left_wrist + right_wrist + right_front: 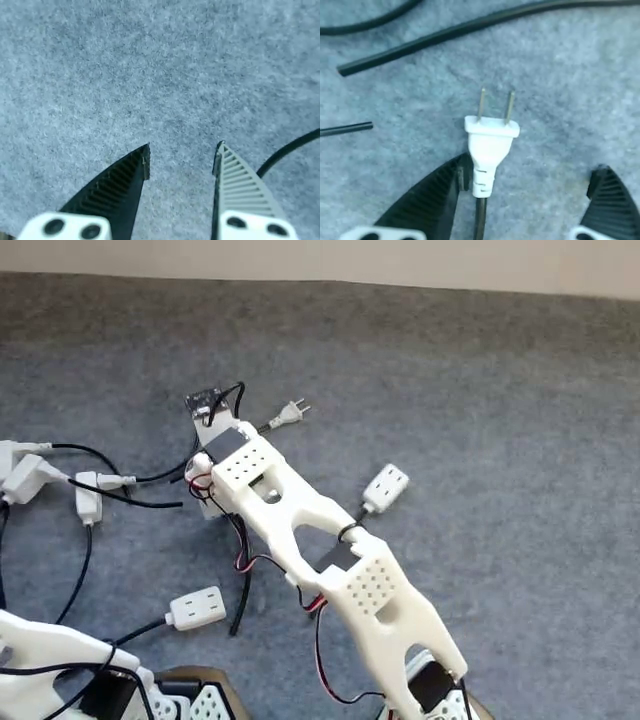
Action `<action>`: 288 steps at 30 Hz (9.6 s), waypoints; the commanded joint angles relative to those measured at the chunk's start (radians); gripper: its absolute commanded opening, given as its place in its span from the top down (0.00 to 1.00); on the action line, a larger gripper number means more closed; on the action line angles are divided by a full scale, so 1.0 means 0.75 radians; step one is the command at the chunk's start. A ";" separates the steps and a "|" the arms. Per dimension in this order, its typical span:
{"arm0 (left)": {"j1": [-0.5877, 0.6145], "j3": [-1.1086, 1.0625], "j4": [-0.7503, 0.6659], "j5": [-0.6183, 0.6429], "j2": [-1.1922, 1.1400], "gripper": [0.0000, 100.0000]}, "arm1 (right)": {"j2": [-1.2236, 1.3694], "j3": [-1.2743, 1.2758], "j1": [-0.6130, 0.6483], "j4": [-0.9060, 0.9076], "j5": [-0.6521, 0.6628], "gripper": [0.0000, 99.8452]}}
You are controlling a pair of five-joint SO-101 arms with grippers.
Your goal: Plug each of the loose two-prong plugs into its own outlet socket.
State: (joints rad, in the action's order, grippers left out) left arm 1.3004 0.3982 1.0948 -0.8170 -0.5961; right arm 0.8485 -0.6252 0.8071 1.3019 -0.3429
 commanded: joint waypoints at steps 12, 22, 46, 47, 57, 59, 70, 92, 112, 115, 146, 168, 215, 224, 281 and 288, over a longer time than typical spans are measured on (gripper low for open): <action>-0.007 0.050 -0.006 0.006 0.013 0.79 | 0.005 -0.021 0.011 0.116 0.065 0.99; -0.007 0.048 -0.006 0.006 0.021 0.79 | 0.005 -0.036 0.003 0.302 0.092 0.98; -0.187 0.091 0.376 0.004 0.128 0.79 | -0.439 0.684 -0.015 0.204 1.174 1.00; -0.187 0.089 0.376 0.002 0.128 0.79 | -0.506 0.750 -0.001 0.142 1.142 1.00; -0.183 0.087 0.383 0.002 0.126 0.79 | -1.265 1.697 0.011 -0.562 1.062 1.00; -0.191 0.085 0.385 0.002 0.126 0.79 | -1.267 1.826 0.011 -0.699 1.045 0.99; -0.197 0.019 0.378 0.002 0.126 0.79 | -1.282 1.897 0.021 -0.676 1.039 0.65; -0.208 0.009 0.383 0.002 0.126 0.79 | -1.269 1.738 -0.052 -0.412 1.049 0.99; -0.214 0.007 0.378 0.002 0.126 0.79 | -1.276 1.736 0.026 -0.465 1.039 0.77; -0.214 0.007 0.376 0.002 0.126 0.79 | -1.269 1.722 0.046 -0.467 1.037 0.77; -0.202 0.007 0.385 0.002 0.126 0.79 | -1.265 1.677 -0.034 -0.429 1.013 0.85; -0.320 0.159 0.524 0.004 0.185 0.79 | -1.175 1.439 -0.087 -0.195 1.013 1.00; -1.736 -2.368 -0.135 0.800 2.785 0.63 | -1.926 2.123 0.144 -0.889 0.626 1.00; -1.746 -2.421 -0.186 0.798 2.779 0.63 | -2.341 2.030 0.134 -0.617 0.579 1.00; -1.452 -2.339 -0.108 0.604 2.785 0.64 | -2.192 2.323 0.046 -0.425 0.994 0.72; -1.443 -2.341 -0.108 0.606 2.785 0.64 | -1.754 2.022 0.044 -0.539 0.992 0.72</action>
State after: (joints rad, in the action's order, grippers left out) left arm 0.2033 -1.3633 1.0180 -0.3583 1.4830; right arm -0.6322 1.0717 0.8362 0.9275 0.3936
